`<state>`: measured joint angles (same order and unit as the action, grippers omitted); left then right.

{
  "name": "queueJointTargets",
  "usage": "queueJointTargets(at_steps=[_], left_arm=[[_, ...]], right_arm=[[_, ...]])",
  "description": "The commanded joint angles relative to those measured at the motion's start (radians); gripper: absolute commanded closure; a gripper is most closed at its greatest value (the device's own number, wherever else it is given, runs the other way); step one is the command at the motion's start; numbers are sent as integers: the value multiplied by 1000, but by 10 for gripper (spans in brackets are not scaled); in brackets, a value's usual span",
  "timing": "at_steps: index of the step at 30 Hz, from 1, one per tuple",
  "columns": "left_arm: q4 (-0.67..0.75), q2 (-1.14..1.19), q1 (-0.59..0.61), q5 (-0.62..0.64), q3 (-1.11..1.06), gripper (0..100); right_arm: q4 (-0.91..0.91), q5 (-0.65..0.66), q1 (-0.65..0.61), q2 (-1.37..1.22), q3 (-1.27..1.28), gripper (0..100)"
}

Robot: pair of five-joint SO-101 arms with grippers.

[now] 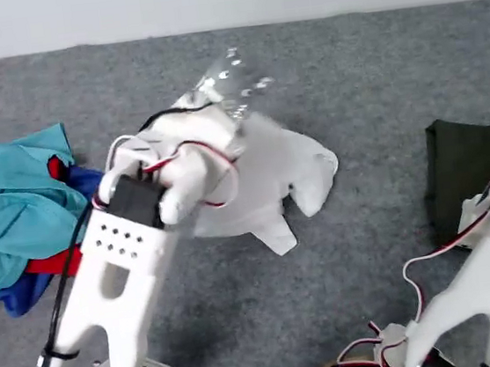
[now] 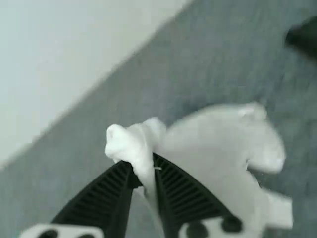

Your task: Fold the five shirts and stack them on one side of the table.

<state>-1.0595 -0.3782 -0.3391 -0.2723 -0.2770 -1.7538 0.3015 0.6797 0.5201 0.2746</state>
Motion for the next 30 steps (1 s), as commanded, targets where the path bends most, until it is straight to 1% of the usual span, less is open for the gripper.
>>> queueJointTargets(at_steps=[1, 3, 5, 7, 9, 11, 13, 15, 17, 19, 21, 25, 27, 30], left_arm=[[-26, -37, 132, -68, -150, 986], [3, -37, 193, -130, -272, 986], [38, -38, 247, -160, -378, 985], [52, -38, 304, -176, -447, 984], [44, -37, 354, -222, -484, 953], [17, -44, 410, -255, -492, 871], [-26, -54, 460, -239, -461, 795], [-103, -69, 493, -222, -401, 762], [-181, -91, 500, -219, -334, 760], [-272, -114, 494, -221, -265, 759], [-365, -138, 456, -222, -217, 758], [-526, -161, 301, -284, -222, 761], [-542, -161, 229, -285, -265, 761], [-463, -160, 166, -285, -375, 758]], right_arm=[[-41, 12, 2, 30, -5, 653], [-41, 12, 2, 28, -5, 653], [-41, 12, 1, 24, -5, 653], [-41, 11, 1, 22, -3, 653], [-41, 11, 1, 22, -3, 653], [-41, 11, 1, 25, 17, 653], [-41, 11, 1, 30, 52, 653], [-41, 11, 1, 31, 92, 653], [-41, 11, 1, 33, 114, 653], [-41, 11, 1, 50, 118, 653], [-41, 11, -1, 76, 118, 653], [-41, 11, -25, 119, 132, 653], [-41, 11, -44, 137, 146, 653], [-41, 11, -68, 159, 176, 653]])
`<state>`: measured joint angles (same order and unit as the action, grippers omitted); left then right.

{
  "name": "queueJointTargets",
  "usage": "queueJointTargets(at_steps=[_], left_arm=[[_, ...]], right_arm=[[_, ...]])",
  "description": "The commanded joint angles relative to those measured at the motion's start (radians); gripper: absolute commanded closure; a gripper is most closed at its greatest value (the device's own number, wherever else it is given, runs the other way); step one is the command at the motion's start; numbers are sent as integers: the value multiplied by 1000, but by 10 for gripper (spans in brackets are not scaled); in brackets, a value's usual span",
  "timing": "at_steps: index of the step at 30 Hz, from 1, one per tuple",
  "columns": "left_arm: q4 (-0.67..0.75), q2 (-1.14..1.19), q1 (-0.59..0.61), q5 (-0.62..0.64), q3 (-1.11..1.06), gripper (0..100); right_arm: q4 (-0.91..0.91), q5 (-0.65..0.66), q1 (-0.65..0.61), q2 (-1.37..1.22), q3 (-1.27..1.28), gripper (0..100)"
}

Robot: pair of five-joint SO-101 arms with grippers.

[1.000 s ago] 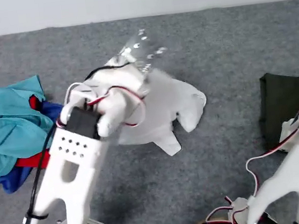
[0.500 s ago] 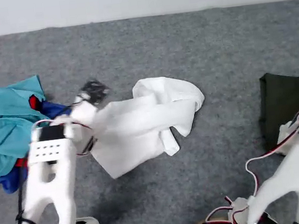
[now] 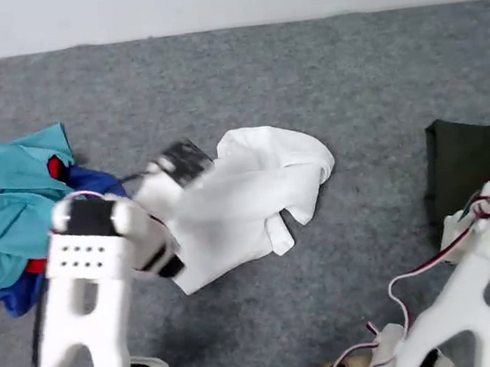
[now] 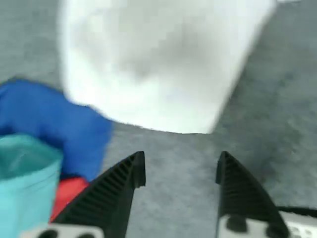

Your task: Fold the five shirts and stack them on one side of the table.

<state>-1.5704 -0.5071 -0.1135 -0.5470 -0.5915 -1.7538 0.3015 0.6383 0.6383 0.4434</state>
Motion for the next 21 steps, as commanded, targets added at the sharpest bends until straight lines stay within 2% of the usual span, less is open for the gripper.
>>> queueJointTargets(at_steps=[1, 6, 11, 16, 21], left_arm=[[92, -29, -68, -11, -102, 757], [270, 66, -68, -12, -220, 712], [404, 256, -61, -12, -208, 713], [460, 462, -58, -12, -142, 742], [382, 608, -63, -11, -16, 817]], right_arm=[[-41, 11, -33, 48, 20, 653], [-39, 11, -41, 73, 61, 653], [-39, 11, -41, 76, 63, 653], [-39, 11, -39, 76, 63, 653], [-39, 11, -39, 76, 63, 653]])
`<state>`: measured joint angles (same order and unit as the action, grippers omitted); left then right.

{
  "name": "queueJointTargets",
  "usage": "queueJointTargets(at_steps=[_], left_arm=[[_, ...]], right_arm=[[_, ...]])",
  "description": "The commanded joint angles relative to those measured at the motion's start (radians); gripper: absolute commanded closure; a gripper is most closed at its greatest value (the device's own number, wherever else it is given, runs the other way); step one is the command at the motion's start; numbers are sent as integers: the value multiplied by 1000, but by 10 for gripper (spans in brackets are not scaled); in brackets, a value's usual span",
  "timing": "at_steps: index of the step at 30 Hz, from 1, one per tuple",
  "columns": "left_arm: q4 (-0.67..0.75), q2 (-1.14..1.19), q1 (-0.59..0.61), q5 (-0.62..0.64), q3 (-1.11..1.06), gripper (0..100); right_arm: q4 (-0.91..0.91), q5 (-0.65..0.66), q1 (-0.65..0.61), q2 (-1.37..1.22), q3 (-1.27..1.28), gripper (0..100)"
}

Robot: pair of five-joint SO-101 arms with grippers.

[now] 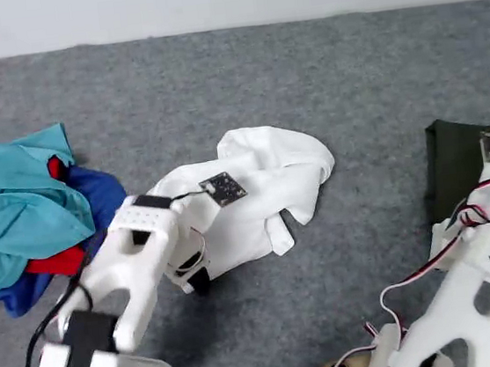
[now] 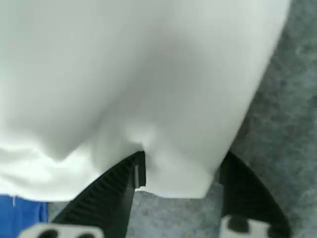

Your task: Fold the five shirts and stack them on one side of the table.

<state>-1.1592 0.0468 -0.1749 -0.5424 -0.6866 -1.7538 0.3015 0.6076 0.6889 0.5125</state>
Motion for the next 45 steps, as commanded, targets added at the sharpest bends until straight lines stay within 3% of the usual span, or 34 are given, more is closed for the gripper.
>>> queueJointTargets(at_steps=[1, 5, 10, 14, 23, 29, 34, 42, 45], left_arm=[[-32, 75, -3, -15, 93, 845], [-37, 100, -8, -17, 136, 989], [-173, -49, -8, -12, 237, 986], [-282, -253, -5, -12, 401, 986], [-287, -394, 0, -11, 822, 986], [-287, -385, -28, -11, 1093, 986], [-330, -394, -52, -11, 1135, 986], [-437, -385, -51, 15, 1356, 986], [-502, -382, -41, 12, 1345, 986]], right_arm=[[-39, 11, -8, 25, -6, 653], [-39, 11, -8, 25, -6, 653], [-39, 14, -8, 25, -8, 653], [-39, 95, -8, 25, -8, 653], [-38, 127, -18, 18, -5, 653], [-39, 190, -162, 25, 20, 653], [4, 189, -321, 16, 20, 653], [119, 187, -433, 15, 20, 653], [119, 187, -501, 15, 20, 653]])
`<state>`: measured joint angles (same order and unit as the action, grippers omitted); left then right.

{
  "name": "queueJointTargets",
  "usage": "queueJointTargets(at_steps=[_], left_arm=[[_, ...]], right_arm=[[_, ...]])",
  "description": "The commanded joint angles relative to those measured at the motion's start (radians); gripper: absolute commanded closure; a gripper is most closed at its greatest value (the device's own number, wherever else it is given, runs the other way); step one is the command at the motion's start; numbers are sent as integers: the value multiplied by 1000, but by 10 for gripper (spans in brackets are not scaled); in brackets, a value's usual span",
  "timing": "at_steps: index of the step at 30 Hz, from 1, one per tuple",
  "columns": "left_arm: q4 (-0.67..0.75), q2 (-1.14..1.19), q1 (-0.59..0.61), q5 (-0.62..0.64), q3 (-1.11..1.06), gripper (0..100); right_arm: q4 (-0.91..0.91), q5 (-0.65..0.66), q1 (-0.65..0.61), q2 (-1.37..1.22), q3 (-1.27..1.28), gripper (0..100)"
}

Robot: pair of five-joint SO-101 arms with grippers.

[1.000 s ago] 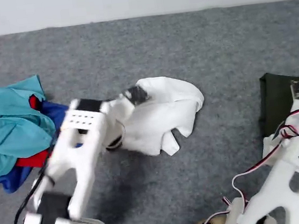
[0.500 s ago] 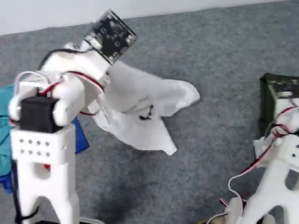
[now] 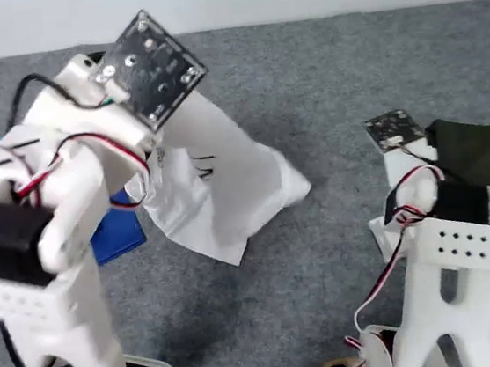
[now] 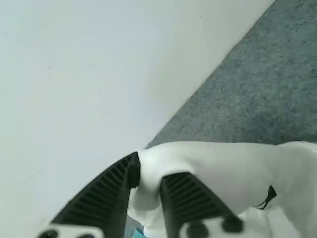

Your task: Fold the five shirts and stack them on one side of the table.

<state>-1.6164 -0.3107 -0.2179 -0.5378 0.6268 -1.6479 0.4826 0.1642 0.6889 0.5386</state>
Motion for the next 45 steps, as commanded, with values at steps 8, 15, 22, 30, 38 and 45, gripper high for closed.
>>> queueJointTargets(at_steps=[8, 15, 22, 30, 38, 45], left_arm=[[-57, 106, 126, 29, -232, 986], [-57, 269, 310, 97, -346, 986], [-57, 334, 514, 112, -384, 986], [-58, 330, 580, 110, -472, 986], [-58, 328, 595, 114, -521, 986], [-63, 328, 695, 127, -519, 986]], right_arm=[[47, 6, -268, 15, -6, 653], [36, -5, -493, 13, -6, 655], [64, -107, -720, -143, -12, 724], [119, -239, -880, -518, -198, 624], [148, -252, -923, -809, -347, 625], [232, -238, -829, -960, -351, 713]])
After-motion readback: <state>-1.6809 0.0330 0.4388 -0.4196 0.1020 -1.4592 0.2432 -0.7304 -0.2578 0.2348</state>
